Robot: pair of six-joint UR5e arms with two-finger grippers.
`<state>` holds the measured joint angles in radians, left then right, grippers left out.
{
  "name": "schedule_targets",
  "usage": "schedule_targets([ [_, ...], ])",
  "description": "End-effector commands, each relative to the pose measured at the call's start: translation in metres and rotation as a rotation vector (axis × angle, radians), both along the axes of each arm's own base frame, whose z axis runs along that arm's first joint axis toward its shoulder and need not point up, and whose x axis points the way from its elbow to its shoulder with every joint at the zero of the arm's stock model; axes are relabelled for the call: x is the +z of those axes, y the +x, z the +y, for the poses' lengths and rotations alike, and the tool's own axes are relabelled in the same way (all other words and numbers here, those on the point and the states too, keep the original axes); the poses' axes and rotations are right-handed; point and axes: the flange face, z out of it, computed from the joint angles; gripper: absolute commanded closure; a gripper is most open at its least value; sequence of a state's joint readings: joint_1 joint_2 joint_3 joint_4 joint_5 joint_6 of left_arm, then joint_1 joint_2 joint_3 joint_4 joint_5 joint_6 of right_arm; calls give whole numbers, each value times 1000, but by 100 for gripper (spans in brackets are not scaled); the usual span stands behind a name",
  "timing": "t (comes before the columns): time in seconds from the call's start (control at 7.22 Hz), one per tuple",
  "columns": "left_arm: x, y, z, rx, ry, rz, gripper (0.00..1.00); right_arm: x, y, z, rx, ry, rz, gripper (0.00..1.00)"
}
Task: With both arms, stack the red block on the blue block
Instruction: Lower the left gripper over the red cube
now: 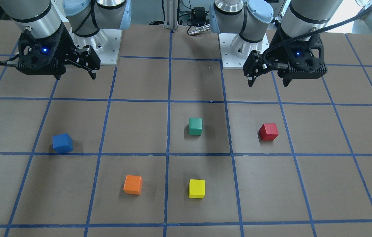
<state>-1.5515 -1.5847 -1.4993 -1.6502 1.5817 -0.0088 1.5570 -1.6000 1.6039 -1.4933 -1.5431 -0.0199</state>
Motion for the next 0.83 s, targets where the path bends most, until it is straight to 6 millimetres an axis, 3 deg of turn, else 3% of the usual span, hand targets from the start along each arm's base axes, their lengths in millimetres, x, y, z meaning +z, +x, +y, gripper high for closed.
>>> schedule_targets([
  [0.0, 1, 1, 3, 12, -1, 6, 0, 1, 0, 0, 0, -3, 0, 0],
  [0.42, -13, 10, 5, -43, 39, -5, 0, 1, -1, -1, -1, -11, 0, 0],
  [0.69, -102, 93, -10, 50, 133, 54, 0, 2, -1, -2, -5, -15, 1, 0],
])
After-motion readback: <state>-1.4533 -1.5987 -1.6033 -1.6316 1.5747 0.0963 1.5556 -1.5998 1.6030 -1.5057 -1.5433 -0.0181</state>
